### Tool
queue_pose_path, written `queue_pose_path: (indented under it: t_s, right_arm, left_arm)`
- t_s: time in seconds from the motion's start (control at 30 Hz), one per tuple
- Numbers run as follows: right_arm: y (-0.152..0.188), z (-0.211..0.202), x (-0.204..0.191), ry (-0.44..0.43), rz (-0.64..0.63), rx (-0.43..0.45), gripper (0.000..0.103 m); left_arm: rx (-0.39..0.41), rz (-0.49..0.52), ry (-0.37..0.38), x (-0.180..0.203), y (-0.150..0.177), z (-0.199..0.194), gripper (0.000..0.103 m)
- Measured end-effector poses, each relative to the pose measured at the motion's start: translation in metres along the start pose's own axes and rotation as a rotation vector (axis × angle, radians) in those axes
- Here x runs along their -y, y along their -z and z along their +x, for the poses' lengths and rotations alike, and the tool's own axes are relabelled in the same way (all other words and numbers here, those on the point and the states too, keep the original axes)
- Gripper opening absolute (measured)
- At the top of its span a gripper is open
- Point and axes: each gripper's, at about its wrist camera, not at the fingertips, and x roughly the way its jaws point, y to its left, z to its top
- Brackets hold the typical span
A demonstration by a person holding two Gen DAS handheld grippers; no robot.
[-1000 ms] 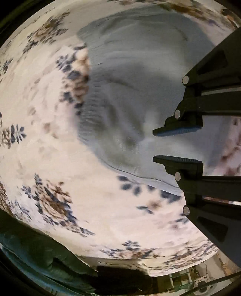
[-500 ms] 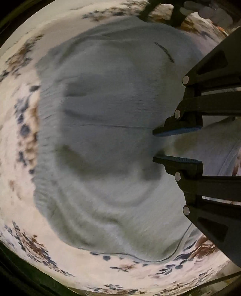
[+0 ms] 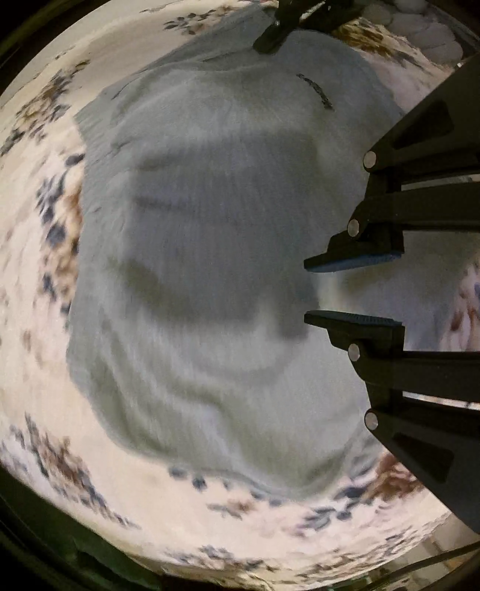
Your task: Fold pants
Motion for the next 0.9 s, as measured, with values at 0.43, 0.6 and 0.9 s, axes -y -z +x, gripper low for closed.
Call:
queue_pose_path:
  t_s: [0.43,0.6,0.9]
  right_arm:
    - [0.116,0.029,-0.204,0.196,-0.554,0.065,0.014]
    - [0.190,0.095,-0.260,0.217,-0.678,-0.021,0.013]
    - [0.292,0.232,-0.285,0.276,-0.699,-0.439,0.025]
  left_arm:
    - [0.004,-0.302,-0.178,-0.168,0.045,-0.006,0.020]
    - [-0.028,-0.447,-0.208,-0.246,0.084,0.006,0.019]
    - [-0.009,-0.526,-0.177,-0.299,0.113,-0.002,0.019]
